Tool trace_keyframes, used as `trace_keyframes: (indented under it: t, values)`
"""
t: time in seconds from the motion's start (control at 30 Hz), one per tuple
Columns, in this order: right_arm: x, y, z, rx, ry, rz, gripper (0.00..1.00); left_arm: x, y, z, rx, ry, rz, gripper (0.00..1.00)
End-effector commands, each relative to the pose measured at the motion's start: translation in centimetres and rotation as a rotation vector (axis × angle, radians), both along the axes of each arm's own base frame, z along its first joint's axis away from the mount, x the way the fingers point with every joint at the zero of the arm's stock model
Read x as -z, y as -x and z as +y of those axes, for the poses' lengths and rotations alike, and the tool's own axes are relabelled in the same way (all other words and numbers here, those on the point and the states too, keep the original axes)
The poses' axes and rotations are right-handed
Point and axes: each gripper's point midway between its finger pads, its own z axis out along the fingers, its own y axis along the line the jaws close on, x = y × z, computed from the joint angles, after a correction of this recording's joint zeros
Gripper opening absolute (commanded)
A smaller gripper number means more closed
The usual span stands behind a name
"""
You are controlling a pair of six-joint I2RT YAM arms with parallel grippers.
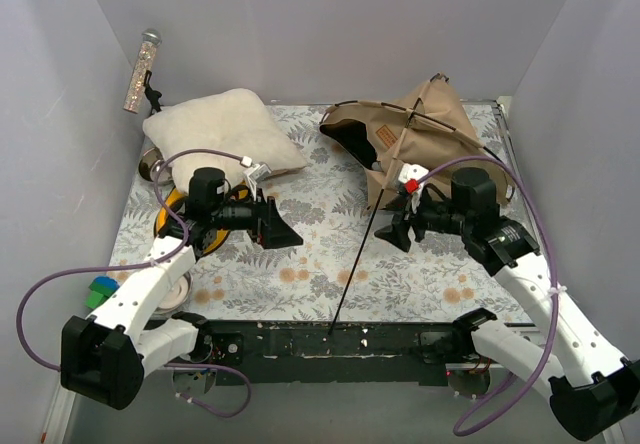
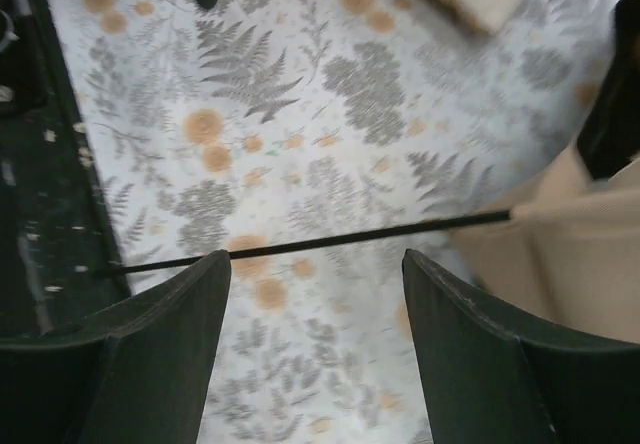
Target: Set up the pet tent
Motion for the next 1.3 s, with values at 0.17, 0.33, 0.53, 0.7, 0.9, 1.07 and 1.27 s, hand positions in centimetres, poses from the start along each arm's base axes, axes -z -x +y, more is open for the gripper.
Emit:
trace_keyframes:
  t: [0.17,0.33,0.53,0.7,0.9,1.07,1.27]
  values:
    - [6.2,1.7,1.4,0.256,-0.23,0.589,0.78,-5.3,-1.9,0.3,-0.103,0.114,-0.062,0.98]
    - [7.5,2.4,3.2,0.194,-0.296,0.643,0.78,-4.7,-1.5,0.9,-0.122,0.076,-0.106,0.98]
    - [7.8,2.6,5.6,0.163,-0.369,0.589,0.76,-4.1,-1.7,1.2,-0.176,0.081,-0.102,0.98]
    - [10.3,3.0,6.3,0.204,-0.39,0.606,0.72,-4.6,-1.9,1.3,-0.172,0.083,-0.136,0.98]
    - [12.3,5.4,7.2,0.173,-0.411,0.678,0.56,-3.6,-1.3,1.4,-0.18,0.087,-0.105,0.98]
    - [7.9,4.5,8.2,0.137,-0.469,0.628,0.02,-3.1,0.0,1.3,-0.111,0.09,-0.125,0.98]
    - [-0.3,2.2,9.1,0.146,-0.536,0.52,0.01,-3.5,3.8,0.7,0.118,0.11,-0.214,0.92]
